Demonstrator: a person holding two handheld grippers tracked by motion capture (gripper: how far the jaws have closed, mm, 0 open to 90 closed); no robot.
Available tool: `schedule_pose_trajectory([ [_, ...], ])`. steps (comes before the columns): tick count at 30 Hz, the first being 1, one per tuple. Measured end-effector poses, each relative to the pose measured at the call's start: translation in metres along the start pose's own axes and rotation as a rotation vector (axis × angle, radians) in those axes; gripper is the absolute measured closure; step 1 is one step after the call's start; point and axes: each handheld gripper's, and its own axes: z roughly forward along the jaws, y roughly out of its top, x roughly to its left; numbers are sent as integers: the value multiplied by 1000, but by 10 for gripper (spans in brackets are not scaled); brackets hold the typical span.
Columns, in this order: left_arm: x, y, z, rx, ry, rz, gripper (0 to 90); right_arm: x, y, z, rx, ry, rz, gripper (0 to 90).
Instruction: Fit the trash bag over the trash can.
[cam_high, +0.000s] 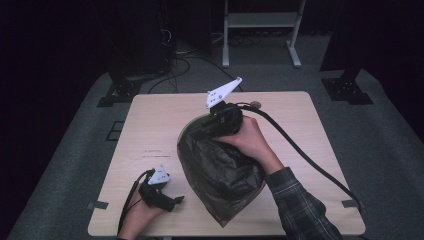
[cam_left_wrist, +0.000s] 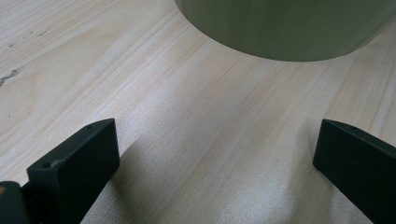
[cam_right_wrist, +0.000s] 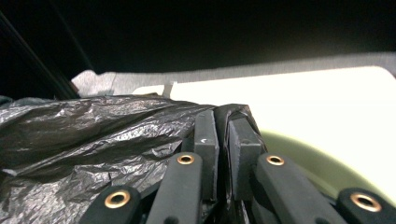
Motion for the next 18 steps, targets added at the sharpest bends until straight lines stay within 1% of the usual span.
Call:
schedule_pose_trajectory([
  [1,0,0,0,0,0,0,0,-1,-2,-1,17,-14,-1,826],
  [2,0,0,0,0,1,0,0,-2,-5,-3,21,-32,-3,822],
  [4,0,0,0,0,0,0,0,-5,-10,-5,25,-19,22,796],
  [5,0,0,0,0,0,0,0,-7,-12,-4,53,-33,29,776],
  [7,0,0,0,0,0,0,0,-8,-14,-3,90,-61,28,708],
  [9,0,0,0,0,0,0,0,-8,-14,-4,105,-73,21,632],
  [11,0,0,0,0,1,0,0,-7,-13,-8,119,-99,14,573],
  [12,0,0,0,0,0,0,0,-7,-12,-11,123,-108,16,558],
  [14,0,0,0,0,0,1,0,-6,-12,-17,129,-116,13,559],
  [15,0,0,0,0,0,1,0,-6,-13,-20,117,-122,11,559],
  [16,0,0,0,0,0,0,0,-5,-15,-26,91,-126,10,560],
  [18,0,0,0,0,0,0,0,-5,-18,-34,90,-126,21,550],
])
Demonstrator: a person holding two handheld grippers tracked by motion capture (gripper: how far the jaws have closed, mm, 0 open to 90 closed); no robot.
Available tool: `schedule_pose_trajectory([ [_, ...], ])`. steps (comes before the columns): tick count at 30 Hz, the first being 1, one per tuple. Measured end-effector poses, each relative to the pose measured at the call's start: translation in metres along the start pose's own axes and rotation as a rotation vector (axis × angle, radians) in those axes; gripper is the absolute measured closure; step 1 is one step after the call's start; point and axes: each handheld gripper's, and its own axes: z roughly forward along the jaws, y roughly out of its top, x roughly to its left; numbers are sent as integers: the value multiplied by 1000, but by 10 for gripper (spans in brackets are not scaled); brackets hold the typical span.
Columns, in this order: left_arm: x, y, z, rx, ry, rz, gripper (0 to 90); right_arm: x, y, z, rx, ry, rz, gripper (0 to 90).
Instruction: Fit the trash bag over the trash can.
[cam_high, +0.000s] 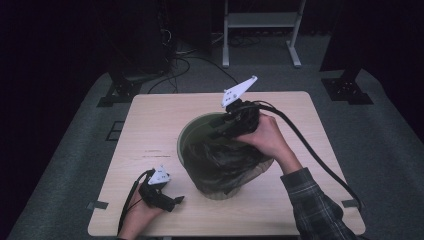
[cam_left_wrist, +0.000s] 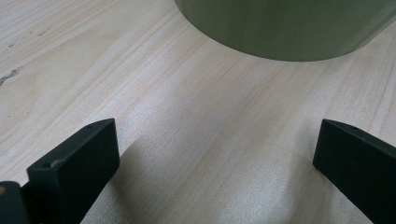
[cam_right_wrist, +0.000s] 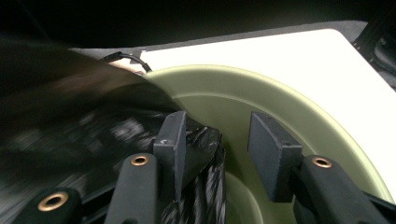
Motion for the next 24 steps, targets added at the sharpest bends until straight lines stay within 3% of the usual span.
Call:
schedule_pose_trajectory([
  [13,0,0,0,1,-1,0,0,-2,-41,-56,-129,-61,55,544],
  [19,0,0,0,1,-1,-1,0,-5,-47,-56,-123,-60,62,522],
  [24,0,0,0,1,0,0,0,-8,-43,-54,-179,-43,73,521],
])
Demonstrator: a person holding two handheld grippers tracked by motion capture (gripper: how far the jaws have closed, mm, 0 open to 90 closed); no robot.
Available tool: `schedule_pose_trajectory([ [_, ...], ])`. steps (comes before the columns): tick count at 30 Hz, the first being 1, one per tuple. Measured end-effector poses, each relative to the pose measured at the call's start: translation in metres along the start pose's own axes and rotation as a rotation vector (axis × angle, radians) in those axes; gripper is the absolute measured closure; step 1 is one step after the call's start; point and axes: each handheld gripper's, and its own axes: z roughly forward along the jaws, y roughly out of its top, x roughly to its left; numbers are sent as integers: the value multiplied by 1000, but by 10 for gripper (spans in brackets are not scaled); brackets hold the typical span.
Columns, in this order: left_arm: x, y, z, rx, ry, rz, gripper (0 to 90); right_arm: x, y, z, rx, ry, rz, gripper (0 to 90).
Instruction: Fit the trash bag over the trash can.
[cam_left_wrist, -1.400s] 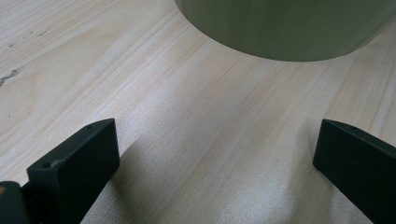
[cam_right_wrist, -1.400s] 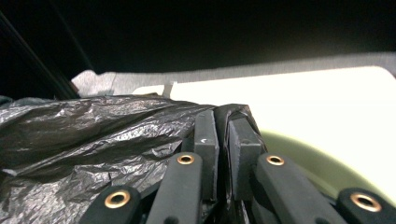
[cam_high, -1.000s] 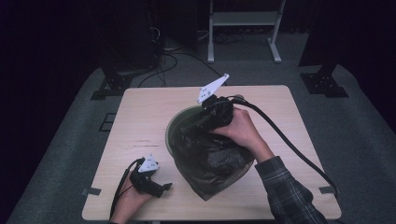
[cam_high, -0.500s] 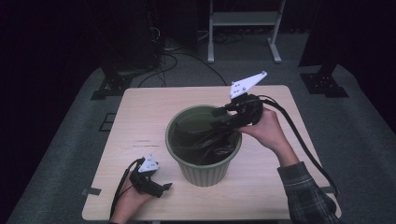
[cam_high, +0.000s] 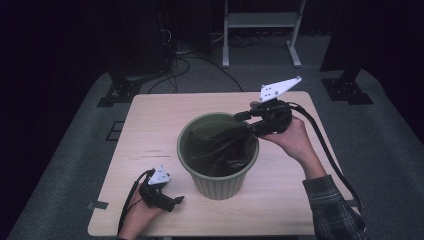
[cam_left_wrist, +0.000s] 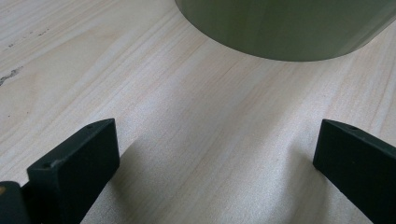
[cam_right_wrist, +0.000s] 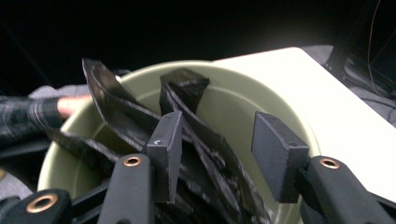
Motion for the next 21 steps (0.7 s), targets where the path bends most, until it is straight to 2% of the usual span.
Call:
schedule_pose_trajectory([
  [5,0,0,0,0,0,0,0,-3,4,14,39,-10,-18,559],
  [11,0,0,0,-1,0,-1,0,-9,-1,28,102,-24,-26,657],
  [15,0,0,-1,-5,-3,7,4,-10,-4,31,106,-22,-25,770],
  [18,0,0,-1,-12,-8,10,25,-10,-5,33,116,-20,-32,899],
  [21,0,0,-3,-7,-8,16,25,-11,-6,33,107,-25,-27,899],
])
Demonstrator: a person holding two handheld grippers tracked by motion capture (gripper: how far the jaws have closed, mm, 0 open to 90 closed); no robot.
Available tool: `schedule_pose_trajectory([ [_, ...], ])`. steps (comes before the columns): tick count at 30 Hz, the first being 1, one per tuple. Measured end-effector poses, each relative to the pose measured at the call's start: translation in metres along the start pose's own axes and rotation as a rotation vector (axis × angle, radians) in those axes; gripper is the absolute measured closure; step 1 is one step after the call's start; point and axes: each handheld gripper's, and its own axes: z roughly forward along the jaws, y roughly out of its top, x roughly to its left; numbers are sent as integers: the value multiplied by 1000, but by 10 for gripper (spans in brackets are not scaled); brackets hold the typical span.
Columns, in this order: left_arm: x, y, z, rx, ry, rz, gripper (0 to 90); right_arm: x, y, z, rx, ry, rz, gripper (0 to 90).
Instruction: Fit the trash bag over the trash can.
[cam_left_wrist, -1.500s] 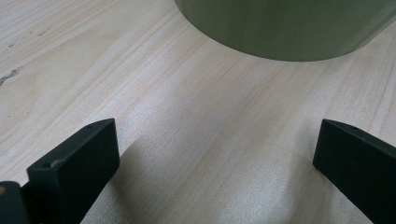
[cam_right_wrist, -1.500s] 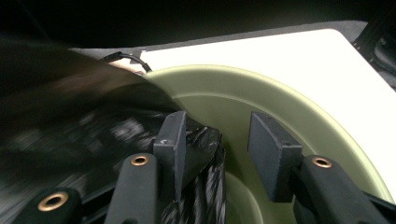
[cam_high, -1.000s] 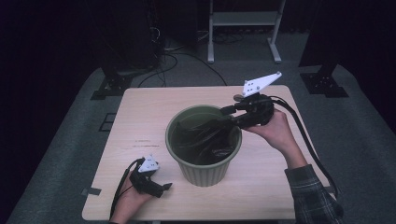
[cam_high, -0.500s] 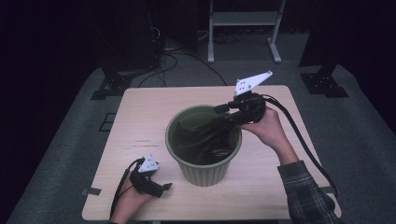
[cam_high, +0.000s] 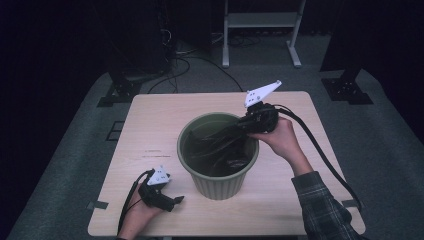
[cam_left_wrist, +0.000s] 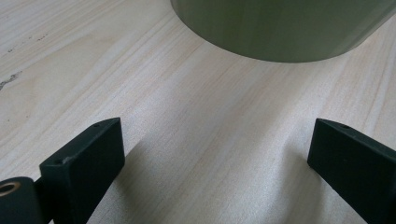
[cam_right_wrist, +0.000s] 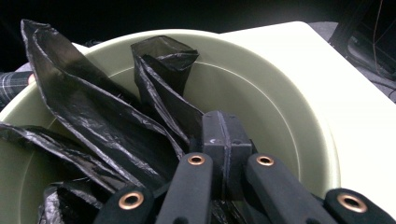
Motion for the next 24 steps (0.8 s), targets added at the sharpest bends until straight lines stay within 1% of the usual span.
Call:
schedule_pose_trajectory([
  [2,1,1,-3,-10,-8,-5,25,-1,0,-2,-13,-2,4,899],
  [5,2,3,-8,-31,-15,-11,25,-1,0,-6,-19,-7,3,899],
  [7,3,4,-13,-51,-28,-18,25,-1,1,-9,-27,-11,3,899],
  [8,3,5,-15,-51,-32,-20,25,-1,1,-11,-32,-12,0,899],
  [9,3,6,-18,-51,-34,-12,25,-1,1,-12,-34,-14,1,899],
  [11,4,8,-24,-68,-40,-13,25,-1,2,-15,-40,-15,0,899],
  [13,5,11,-30,-97,-60,-20,25,0,2,-16,-41,-18,-5,899],
  [15,6,13,-37,-111,-72,-23,30,0,2,-17,-45,-16,-2,899],
  [18,8,18,-48,-150,-89,-19,41,-1,2,-18,-46,-20,-3,899],
  [19,8,20,-52,-156,-93,-21,45,-1,2,-18,-47,-20,-3,899],
  [22,10,26,-64,-163,-93,-6,60,-2,2,-18,-47,-19,-3,900],
  [24,12,31,-73,-173,-102,6,87,-2,2,-17,-44,-20,-4,899],
])
